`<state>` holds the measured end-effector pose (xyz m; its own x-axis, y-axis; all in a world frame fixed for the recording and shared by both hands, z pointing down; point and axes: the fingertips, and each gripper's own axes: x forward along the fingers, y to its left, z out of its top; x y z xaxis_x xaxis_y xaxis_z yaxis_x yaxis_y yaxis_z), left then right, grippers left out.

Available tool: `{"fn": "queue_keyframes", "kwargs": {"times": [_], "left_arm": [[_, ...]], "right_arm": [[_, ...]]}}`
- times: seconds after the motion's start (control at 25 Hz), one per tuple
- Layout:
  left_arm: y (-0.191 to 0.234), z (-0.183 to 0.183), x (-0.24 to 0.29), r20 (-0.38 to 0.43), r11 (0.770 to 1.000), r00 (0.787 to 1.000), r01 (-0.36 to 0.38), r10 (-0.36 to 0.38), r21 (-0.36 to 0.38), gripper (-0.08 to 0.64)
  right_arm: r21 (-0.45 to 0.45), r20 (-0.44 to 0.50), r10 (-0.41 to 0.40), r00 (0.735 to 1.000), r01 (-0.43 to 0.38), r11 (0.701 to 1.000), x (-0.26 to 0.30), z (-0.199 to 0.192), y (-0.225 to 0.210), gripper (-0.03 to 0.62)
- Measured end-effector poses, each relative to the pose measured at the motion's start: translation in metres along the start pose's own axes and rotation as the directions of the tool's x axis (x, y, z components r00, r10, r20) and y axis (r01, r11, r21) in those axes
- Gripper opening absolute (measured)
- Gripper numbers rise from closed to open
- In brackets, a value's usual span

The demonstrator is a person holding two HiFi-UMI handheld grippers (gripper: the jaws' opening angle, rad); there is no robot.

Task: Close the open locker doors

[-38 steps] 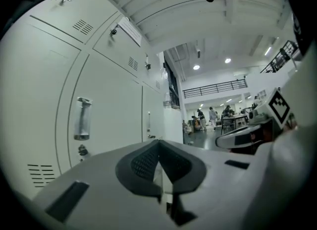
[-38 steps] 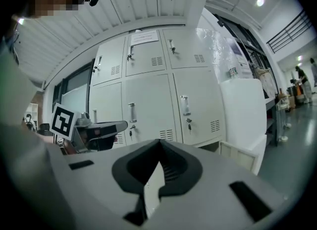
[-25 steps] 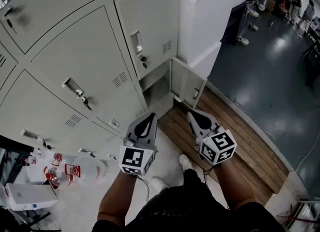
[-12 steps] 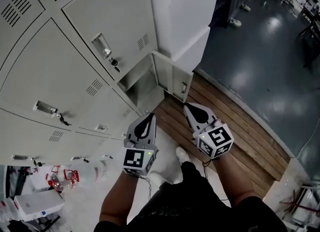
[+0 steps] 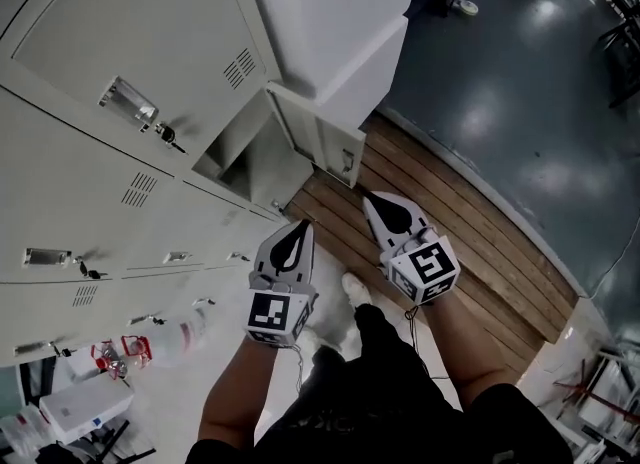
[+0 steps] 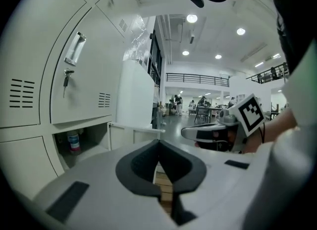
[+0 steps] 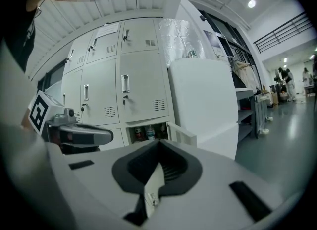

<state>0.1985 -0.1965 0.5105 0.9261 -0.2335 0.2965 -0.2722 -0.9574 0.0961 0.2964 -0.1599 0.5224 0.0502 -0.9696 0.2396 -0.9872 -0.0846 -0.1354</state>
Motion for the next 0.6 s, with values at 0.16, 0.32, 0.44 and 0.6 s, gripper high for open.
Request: {"fn": "queue_keyframes", "kwargs": {"times": [0.16,0.32,0.44,0.6], "left_arm": [[-0.001,-0.014,0.029,-0.024,1.0,1.0,-0.001,0.001,-0.017,0.005],[0.0,-0.028,0.051,-0.045,0.999,0.999,-0.012,0.01,-0.046,0.005],[0.003,-0.034,0.065,-0.051,0.998,0.998,-0.024,0.021,-0.062,0.005],[0.011,-0.043,0.076,-0.064,0.995,0.997,-0.043,0.037,-0.091,0.005]], "right_arm": [[0.021,-0.013,0.004,1.0,-0.004,1.0,0.017,-0.018,-0.029,0.0],[0.046,-0.012,0.029,1.0,-0.028,0.999,0.034,-0.03,-0.05,0.0],[0.052,-0.006,0.042,0.999,-0.042,0.998,0.049,-0.036,-0.064,0.0],[0.049,-0.015,0.048,0.999,-0.047,0.998,0.066,-0.045,-0.08,0.002]]}}
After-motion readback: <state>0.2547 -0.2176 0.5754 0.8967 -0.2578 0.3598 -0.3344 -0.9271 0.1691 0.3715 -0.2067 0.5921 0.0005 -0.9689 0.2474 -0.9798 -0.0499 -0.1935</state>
